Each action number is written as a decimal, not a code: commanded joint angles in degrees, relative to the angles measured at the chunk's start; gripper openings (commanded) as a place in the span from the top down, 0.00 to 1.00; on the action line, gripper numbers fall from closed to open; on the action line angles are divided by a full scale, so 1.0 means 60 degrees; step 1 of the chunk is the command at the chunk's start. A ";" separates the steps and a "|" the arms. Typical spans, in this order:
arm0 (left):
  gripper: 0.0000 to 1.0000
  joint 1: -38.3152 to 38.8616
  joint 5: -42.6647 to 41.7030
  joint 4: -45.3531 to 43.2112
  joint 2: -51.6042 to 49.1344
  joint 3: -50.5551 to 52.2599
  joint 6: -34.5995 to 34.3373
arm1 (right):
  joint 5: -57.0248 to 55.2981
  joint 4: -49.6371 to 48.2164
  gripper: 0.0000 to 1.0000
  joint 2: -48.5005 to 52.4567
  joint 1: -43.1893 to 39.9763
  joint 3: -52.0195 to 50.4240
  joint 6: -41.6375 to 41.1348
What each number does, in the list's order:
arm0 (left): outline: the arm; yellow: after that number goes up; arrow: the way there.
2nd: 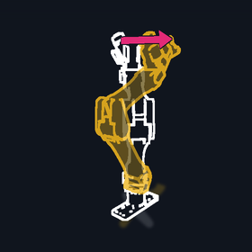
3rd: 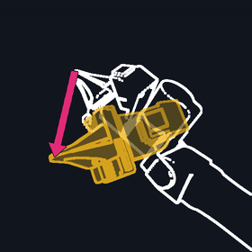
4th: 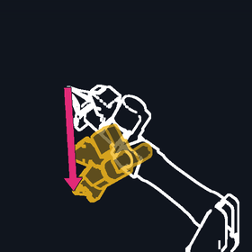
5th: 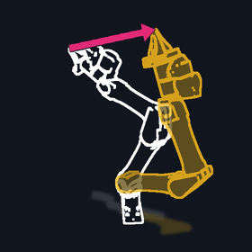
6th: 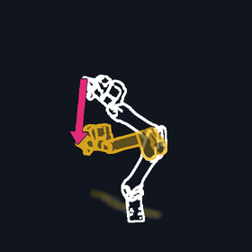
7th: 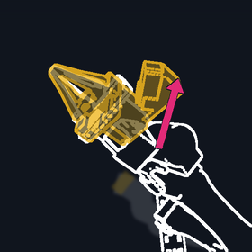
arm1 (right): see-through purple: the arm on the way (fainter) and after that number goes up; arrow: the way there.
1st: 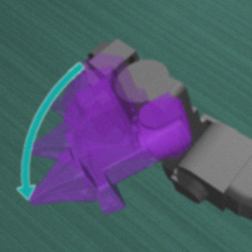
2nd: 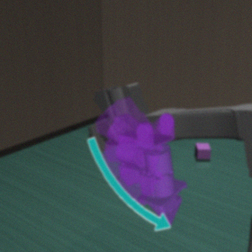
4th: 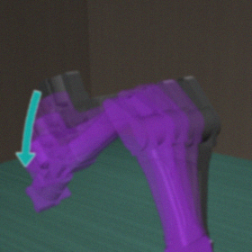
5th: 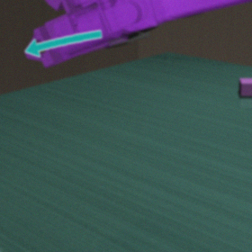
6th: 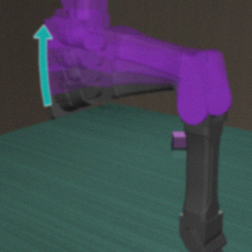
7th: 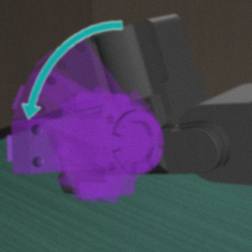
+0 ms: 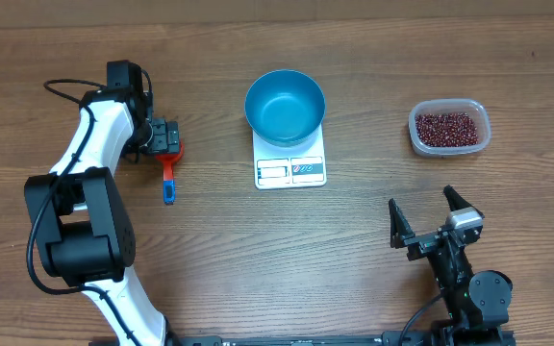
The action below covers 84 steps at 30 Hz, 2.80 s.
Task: Scoop item into bowl and weigh 150g on scale
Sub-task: 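Descend the left gripper onto the scoop cup edge, then close the left gripper on the red scoop's cup rim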
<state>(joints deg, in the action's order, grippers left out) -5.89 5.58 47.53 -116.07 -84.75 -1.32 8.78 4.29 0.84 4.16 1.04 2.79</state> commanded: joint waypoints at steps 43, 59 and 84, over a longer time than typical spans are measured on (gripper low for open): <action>0.00 -0.0015 0.0033 -0.0809 -0.0266 0.0382 0.0007 | 0.0015 -0.0051 0.00 -0.0120 0.0044 -0.0098 0.0022; 0.00 -0.0018 -0.0120 -0.0958 -0.0266 0.0637 0.0011 | 0.0018 -0.0051 0.00 -0.0117 0.0044 -0.0098 0.0022; 0.65 -0.0015 -0.0124 -0.1067 -0.0266 0.0674 0.0233 | 0.0015 -0.0051 0.00 -0.0117 0.0047 -0.0098 0.0022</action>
<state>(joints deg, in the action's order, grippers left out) -5.89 5.58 41.39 -116.53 -80.97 -1.30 8.75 4.29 0.84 4.19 1.04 2.83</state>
